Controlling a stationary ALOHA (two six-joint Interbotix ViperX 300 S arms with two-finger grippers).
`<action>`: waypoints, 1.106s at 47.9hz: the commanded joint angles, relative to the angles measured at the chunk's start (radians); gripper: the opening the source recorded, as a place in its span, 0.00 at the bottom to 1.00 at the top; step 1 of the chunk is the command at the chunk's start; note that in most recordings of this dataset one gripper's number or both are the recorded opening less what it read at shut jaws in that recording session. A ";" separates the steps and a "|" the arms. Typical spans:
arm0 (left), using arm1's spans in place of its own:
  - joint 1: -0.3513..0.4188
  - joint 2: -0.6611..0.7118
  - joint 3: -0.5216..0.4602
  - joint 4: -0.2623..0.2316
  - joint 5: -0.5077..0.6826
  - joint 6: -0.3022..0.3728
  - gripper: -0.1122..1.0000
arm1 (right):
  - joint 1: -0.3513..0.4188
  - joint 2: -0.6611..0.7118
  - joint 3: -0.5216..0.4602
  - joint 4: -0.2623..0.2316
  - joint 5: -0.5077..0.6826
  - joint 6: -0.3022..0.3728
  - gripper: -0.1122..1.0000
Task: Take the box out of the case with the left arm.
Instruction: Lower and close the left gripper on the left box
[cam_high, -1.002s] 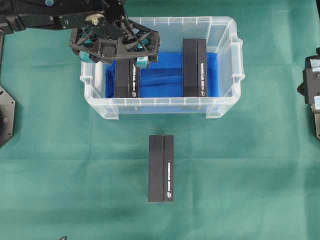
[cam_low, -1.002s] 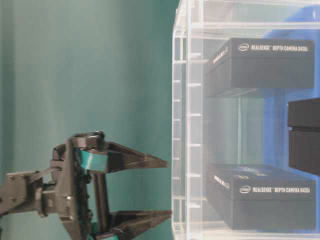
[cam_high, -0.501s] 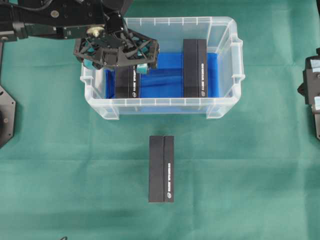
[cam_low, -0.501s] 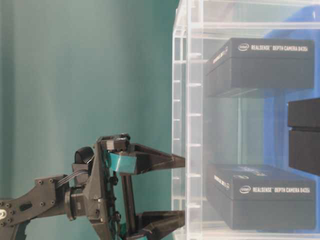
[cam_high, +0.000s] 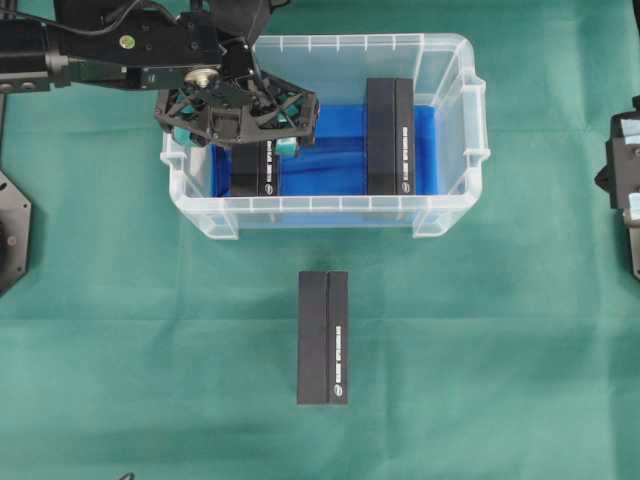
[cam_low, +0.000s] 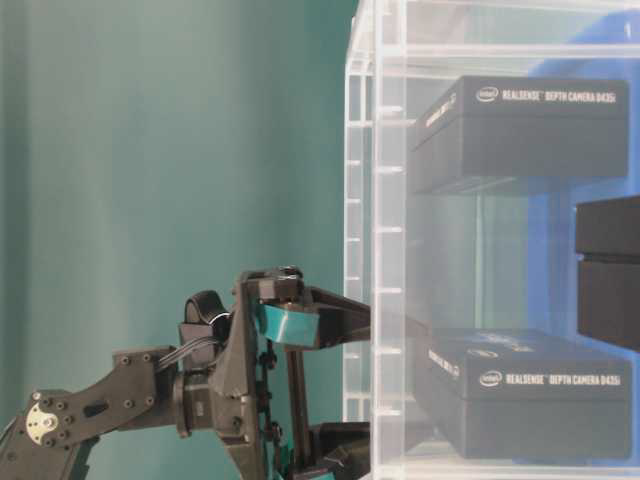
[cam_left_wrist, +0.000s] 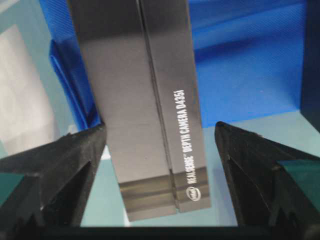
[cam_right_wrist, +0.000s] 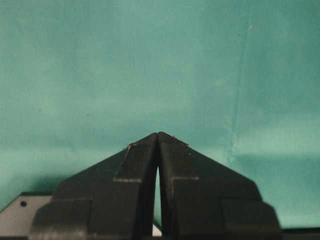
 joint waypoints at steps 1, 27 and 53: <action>0.003 -0.006 0.000 0.005 -0.015 0.003 0.87 | -0.002 0.003 -0.020 -0.003 -0.002 0.002 0.16; 0.003 -0.003 0.044 0.005 -0.052 -0.002 0.87 | -0.002 0.003 -0.020 -0.002 -0.003 0.002 0.16; 0.005 -0.002 0.061 0.003 -0.052 -0.005 0.87 | -0.002 0.003 -0.023 -0.002 -0.005 0.002 0.17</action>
